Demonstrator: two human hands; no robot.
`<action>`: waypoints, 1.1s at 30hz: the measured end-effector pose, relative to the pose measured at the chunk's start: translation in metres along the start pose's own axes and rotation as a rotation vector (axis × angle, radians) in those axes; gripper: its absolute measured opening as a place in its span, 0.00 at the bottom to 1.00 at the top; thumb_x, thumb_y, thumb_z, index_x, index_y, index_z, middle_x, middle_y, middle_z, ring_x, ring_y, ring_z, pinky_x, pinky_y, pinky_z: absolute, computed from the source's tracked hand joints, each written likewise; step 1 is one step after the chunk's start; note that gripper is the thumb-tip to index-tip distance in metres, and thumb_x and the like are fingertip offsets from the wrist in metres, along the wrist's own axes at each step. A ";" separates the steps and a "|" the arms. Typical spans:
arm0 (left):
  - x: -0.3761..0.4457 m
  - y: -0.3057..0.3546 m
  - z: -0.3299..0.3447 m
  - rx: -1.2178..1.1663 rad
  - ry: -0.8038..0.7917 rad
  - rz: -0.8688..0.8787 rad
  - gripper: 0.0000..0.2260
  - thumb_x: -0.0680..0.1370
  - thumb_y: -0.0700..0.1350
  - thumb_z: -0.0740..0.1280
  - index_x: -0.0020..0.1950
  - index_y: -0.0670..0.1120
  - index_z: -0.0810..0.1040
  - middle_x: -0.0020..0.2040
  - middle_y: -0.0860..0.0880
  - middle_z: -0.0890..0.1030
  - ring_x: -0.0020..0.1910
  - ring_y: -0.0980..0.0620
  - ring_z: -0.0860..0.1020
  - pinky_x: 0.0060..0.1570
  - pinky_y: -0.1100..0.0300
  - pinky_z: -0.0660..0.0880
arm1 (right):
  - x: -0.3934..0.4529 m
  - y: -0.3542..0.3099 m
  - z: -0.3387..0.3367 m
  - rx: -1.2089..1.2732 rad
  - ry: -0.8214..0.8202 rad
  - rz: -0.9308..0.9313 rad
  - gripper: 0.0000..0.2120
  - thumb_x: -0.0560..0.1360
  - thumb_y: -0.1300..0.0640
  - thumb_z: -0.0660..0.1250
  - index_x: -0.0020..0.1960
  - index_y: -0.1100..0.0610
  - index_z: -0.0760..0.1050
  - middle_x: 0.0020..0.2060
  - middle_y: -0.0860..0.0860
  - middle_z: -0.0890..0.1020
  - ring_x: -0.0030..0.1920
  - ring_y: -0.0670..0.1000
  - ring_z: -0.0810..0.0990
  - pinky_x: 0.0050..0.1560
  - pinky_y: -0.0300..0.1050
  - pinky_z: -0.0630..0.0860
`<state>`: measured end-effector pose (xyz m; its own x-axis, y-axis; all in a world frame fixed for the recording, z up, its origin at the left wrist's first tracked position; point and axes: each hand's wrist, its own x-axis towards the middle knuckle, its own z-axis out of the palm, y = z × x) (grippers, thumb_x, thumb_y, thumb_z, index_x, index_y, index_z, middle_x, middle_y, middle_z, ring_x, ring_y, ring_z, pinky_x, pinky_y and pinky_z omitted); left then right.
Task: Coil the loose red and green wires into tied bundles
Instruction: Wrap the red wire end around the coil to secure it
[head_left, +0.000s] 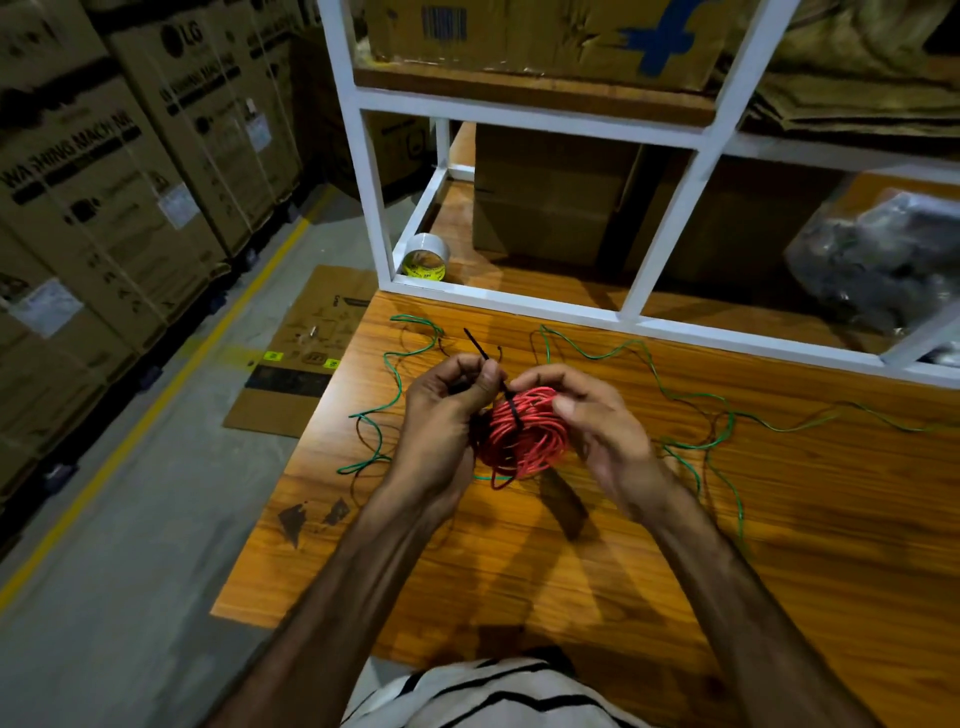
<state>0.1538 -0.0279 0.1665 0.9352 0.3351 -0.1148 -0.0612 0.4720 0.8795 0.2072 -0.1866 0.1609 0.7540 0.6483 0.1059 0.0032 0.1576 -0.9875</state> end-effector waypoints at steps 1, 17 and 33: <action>0.001 0.000 0.000 0.010 -0.024 -0.008 0.08 0.79 0.38 0.68 0.40 0.44 0.79 0.38 0.49 0.78 0.38 0.55 0.76 0.38 0.60 0.73 | 0.001 -0.002 0.001 0.059 0.042 0.049 0.18 0.76 0.50 0.65 0.59 0.61 0.80 0.54 0.54 0.83 0.55 0.53 0.81 0.53 0.48 0.77; 0.013 -0.012 0.018 0.070 0.026 -0.029 0.08 0.80 0.32 0.65 0.42 0.38 0.76 0.38 0.46 0.79 0.38 0.54 0.77 0.39 0.63 0.76 | 0.009 0.000 0.017 0.145 0.259 0.261 0.08 0.76 0.63 0.67 0.39 0.56 0.80 0.37 0.50 0.81 0.38 0.46 0.78 0.39 0.42 0.73; 0.051 -0.049 0.041 -0.212 -0.061 -0.481 0.07 0.81 0.41 0.66 0.44 0.42 0.76 0.39 0.46 0.78 0.35 0.52 0.79 0.35 0.57 0.82 | -0.027 0.010 -0.041 0.338 0.375 0.263 0.20 0.79 0.52 0.67 0.63 0.66 0.79 0.58 0.61 0.84 0.57 0.56 0.83 0.58 0.52 0.78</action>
<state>0.2191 -0.0675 0.1365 0.8931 -0.0056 -0.4499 0.3172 0.7171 0.6206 0.2141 -0.2332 0.1433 0.8827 0.3988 -0.2485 -0.3805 0.2963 -0.8760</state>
